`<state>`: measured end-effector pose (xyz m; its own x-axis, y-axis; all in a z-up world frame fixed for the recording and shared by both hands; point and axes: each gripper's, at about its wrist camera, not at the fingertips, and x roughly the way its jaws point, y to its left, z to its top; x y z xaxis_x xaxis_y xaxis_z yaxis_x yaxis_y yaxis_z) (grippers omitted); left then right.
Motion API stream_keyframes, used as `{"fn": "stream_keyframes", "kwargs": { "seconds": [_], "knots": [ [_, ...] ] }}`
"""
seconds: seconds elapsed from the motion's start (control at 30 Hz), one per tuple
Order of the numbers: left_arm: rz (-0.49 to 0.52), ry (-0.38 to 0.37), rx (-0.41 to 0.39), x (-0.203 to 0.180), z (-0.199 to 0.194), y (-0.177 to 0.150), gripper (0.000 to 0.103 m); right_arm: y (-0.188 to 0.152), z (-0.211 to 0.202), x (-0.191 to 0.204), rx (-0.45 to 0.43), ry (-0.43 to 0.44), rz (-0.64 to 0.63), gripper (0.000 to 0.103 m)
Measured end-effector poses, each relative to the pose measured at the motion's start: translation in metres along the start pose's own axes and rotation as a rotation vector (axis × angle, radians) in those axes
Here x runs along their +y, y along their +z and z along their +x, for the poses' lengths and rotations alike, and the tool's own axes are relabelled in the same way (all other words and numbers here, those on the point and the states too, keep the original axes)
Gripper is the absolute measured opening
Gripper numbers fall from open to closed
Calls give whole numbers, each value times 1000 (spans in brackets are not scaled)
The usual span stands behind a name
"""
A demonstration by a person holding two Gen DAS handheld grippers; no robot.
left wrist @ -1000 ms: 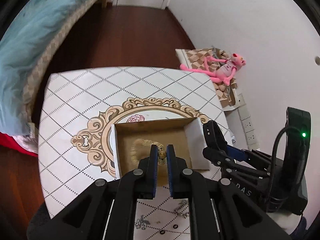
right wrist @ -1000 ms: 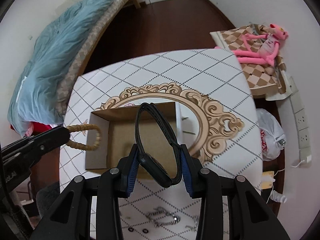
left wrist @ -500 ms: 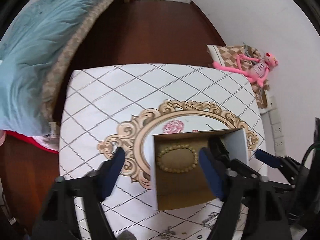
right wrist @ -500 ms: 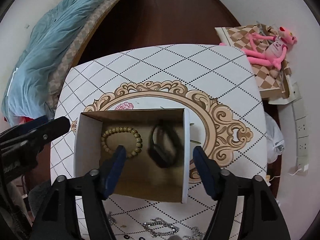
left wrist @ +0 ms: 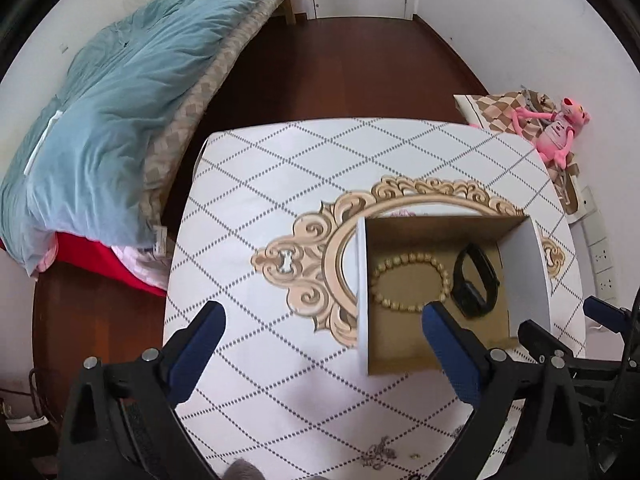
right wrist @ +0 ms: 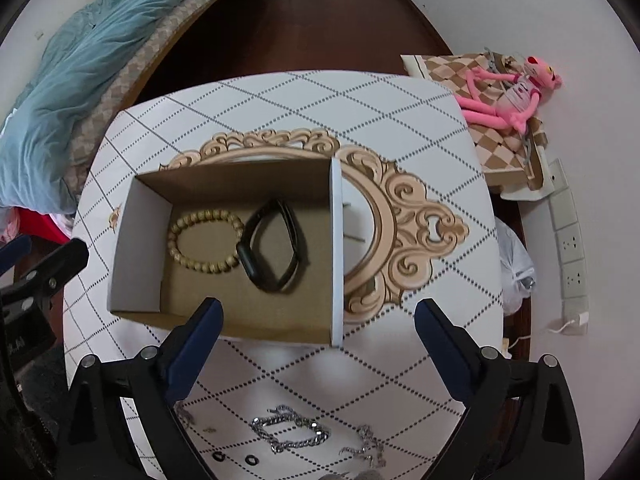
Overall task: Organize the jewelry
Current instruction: 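Lift both tools up and away from the box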
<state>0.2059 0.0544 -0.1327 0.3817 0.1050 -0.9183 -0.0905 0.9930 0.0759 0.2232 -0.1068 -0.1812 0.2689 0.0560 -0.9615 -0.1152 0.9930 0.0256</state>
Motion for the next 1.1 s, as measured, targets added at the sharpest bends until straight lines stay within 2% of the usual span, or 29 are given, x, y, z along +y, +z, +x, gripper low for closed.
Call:
{"fn": "stream_keyframes", "kwargs": {
  "seconds": [0.27, 0.83, 1.1],
  "knots": [
    [-10, 6, -13, -2, -16, -16, 100, -13, -17, 3, -35, -30, -5, 98],
    [-17, -16, -160, 7, -108, -47, 100, -53, -127, 7, -236, -52, -2, 98],
    [-22, -23, -193, 12, -138, -65, 100, -78, -164, 12, -287, -62, -6, 98]
  ]
}}
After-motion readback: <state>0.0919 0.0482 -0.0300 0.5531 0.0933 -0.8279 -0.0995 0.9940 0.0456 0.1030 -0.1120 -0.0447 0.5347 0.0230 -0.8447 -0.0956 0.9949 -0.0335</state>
